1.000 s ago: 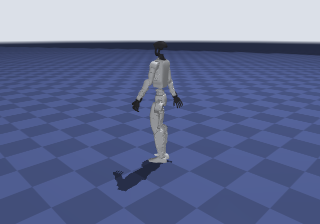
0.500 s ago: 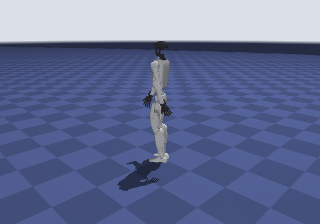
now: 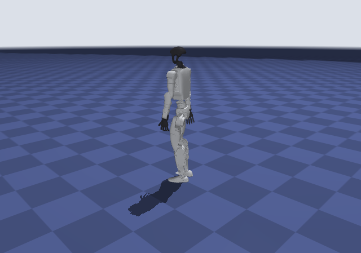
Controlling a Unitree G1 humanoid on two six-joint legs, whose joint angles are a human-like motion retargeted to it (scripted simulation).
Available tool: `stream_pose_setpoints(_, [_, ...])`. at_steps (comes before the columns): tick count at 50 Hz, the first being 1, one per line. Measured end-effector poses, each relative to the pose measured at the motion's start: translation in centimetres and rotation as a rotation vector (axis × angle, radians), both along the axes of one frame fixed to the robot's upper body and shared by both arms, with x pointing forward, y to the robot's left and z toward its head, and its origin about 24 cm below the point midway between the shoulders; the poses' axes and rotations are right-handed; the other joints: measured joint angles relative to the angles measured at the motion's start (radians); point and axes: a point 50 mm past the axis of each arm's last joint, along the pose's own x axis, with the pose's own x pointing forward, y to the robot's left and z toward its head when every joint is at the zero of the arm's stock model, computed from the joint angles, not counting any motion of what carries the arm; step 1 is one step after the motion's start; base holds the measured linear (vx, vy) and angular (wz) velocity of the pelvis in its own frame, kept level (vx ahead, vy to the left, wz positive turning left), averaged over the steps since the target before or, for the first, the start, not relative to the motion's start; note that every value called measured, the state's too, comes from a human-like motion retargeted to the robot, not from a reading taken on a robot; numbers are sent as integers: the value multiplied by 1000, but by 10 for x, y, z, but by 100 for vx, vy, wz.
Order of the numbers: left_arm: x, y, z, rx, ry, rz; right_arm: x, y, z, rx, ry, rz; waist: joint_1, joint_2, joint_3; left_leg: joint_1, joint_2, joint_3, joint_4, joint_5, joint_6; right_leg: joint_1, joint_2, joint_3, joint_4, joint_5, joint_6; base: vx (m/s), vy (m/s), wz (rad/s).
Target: In place motions
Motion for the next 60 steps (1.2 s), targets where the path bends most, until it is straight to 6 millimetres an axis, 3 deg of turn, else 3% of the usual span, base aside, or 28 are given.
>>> stream_pose_setpoints(4, [40,13,12,65,-145,-75,-42,-15,3,-59,103,-119,11,-20,0,12,-18,-1,-16,2,-3,30,-50,-84,-58,13,9,2,-1,-1])
stream_pose_setpoints(7, [53,18,18,89,-216,-105,-66,-20,6,-78,156,-200,31,-40,-14,15,-37,-1,-22,5,-5,44,-72,-105,-102,34,33,15,-3,-2])
stream_pose_setpoints(10, [54,20,19,105,-236,-110,-75,-19,7,-73,177,-262,55,-47,-14,20,-42,0,-24,12,-7,69,-81,-165,-148,59,47,10,-3,9])
stream_pose_setpoints(13, [33,14,11,93,-167,-69,-65,-16,5,-69,128,-259,51,-37,-12,23,-35,-3,-25,22,-14,89,-73,-179,-174,63,52,14,-3,30])
stream_pose_setpoints(17, [-13,4,-1,24,-20,-40,-35,-6,0,-32,27,-235,41,-20,-13,32,-26,3,-33,39,-15,99,-63,-184,-173,52,39,17,-8,25])
stream_pose_setpoints(21, [-78,-4,-8,-27,201,-9,17,19,-2,94,-150,-253,34,-6,-16,39,-18,-5,-34,46,-15,112,-54,-189,-171,41,33,14,-10,20])
stream_pose_setpoints(26, [-163,-9,1,-97,462,9,92,63,12,291,-402,-181,15,4,-30,37,-6,-14,-31,48,-21,113,-37,-184,-170,31,23,11,-10,18])
stream_pose_setpoints(29, [-202,-11,12,-117,570,41,125,85,26,380,-509,-106,11,6,-34,42,1,-15,-33,49,-26,111,-30,-173,-164,27,18,7,-7,0])
stream_pose_setpoints(33, [-233,-12,23,-124,656,97,155,106,42,451,-599,1,9,1,-35,46,8,-15,-32,51,-33,111,-23,-165,-161,24,12,4,-6,3])
stream_pose_setpoints(36, [-238,-12,25,-123,679,135,164,113,48,472,-620,75,9,-8,-38,45,10,-19,-30,53,-39,110,-22,-163,-160,23,10,2,-6,7])
stream_pose_setpoints(40, [-219,-11,19,-109,657,177,159,112,45,460,-606,132,12,-18,-43,43,12,-18,-31,57,-44,108,-21,-164,-159,22,8,0,0,0])
stream_pose_setpoints(46, [-143,-14,-1,-67,493,168,115,86,21,352,-465,107,16,-20,-47,36,15,-23,-28,62,-46,112,-20,-183,-165,22,10,0,0,0])
stream_pose_setpoints(50, [-77,-15,-7,-55,309,75,64,52,4,227,-289,44,27,-15,-54,33,13,-29,-25,61,-41,120,-17,-201,-171,22,13,0,0,0])
stream_pose_setpoints(52, [-36,-15,-6,-43,185,15,27,31,-2,143,-173,-9,39,-9,-61,29,11,-37,-24,58,-37,122,-14,-207,-173,21,15,0,0,0])
stream_pose_setpoints(55, [9,-17,0,-16,27,-40,-20,8,-2,47,-31,-89,42,-2,-69,31,8,-47,-30,58,-34,126,-11,-209,-175,19,17,4,0,2])
stream_pose_setpoints(58, [42,-17,9,17,-103,-76,-59,-8,2,-32,70,-175,43,6,-76,34,6,-51,-34,57,-32,130,-9,-214,-178,16,18,6,0,2])
stream_pose_setpoints(60, [54,-17,13,36,-153,-88,-74,-15,5,-67,108,-218,44,9,-77,36,5,-54,-35,56,-32,132,-8,-213,-177,14,18,3,0,-4])
